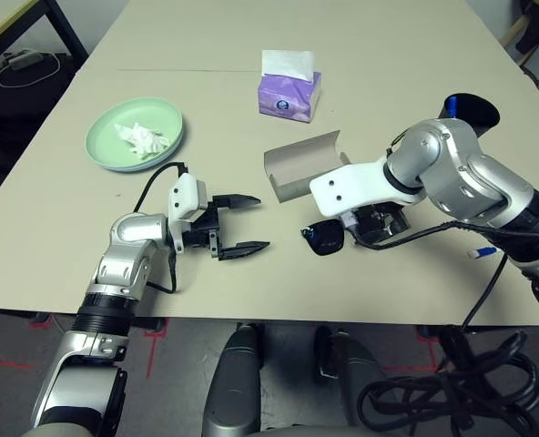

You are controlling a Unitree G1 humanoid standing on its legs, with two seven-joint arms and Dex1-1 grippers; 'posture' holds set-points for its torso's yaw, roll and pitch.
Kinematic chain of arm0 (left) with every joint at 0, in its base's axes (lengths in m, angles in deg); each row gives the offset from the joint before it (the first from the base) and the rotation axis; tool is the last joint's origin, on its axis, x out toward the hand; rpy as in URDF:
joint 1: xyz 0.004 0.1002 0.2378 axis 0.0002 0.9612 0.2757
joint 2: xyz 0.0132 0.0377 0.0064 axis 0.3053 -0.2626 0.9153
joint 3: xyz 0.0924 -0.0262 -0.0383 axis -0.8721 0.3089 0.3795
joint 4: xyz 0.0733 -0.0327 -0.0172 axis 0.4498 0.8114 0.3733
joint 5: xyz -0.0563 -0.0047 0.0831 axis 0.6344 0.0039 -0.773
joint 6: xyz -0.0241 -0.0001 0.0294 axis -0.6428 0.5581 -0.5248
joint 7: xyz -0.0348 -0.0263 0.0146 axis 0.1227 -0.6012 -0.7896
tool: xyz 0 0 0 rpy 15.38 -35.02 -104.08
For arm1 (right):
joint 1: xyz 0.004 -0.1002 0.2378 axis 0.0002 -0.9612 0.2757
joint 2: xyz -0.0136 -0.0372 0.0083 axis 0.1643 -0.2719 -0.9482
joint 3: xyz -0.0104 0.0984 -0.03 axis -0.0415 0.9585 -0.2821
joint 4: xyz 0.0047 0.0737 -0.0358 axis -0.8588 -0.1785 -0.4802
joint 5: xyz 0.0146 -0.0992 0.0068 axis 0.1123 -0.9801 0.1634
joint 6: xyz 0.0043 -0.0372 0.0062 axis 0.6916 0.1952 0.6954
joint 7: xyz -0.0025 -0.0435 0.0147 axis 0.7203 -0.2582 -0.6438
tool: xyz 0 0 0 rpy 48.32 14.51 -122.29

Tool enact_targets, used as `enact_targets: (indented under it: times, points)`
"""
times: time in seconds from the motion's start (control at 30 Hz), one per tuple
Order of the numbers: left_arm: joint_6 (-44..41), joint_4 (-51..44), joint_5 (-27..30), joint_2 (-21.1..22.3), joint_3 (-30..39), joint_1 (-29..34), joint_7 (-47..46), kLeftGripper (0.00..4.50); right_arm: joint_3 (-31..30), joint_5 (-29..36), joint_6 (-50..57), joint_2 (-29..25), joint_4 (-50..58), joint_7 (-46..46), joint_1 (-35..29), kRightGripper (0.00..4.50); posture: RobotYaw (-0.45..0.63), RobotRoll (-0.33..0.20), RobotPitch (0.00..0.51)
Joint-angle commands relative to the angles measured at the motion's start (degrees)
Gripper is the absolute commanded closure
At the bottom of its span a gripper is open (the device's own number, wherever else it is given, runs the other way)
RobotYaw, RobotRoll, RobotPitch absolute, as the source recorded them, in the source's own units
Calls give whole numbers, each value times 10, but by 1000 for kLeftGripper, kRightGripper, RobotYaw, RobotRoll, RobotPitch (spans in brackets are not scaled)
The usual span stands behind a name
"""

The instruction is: Organize and tidy the items on the table.

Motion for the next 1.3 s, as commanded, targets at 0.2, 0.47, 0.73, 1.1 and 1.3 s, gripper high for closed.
enact_targets:
  times: [0.2,0.47,0.73,1.1,1.3]
  points:
    - [-1,-16,-5,9,-11,9,-4,15,-1,-31,-34,15,-29,0,-6,0,216,0,217]
    - [-1,-17,-6,10,-13,9,-6,15,10,-34,-36,22,-27,-4,-7,0,214,0,209]
    - [0,-15,-6,9,-16,7,-8,15,20,-30,-30,27,-13,-14,-3,0,211,0,205]
    - [-4,-17,-8,11,-17,8,-14,15,18,-40,-32,36,-25,-12,-6,0,216,0,204]
    - [-4,-19,-7,12,-18,9,-17,15,15,-48,-33,40,-32,-12,-9,0,218,0,205]
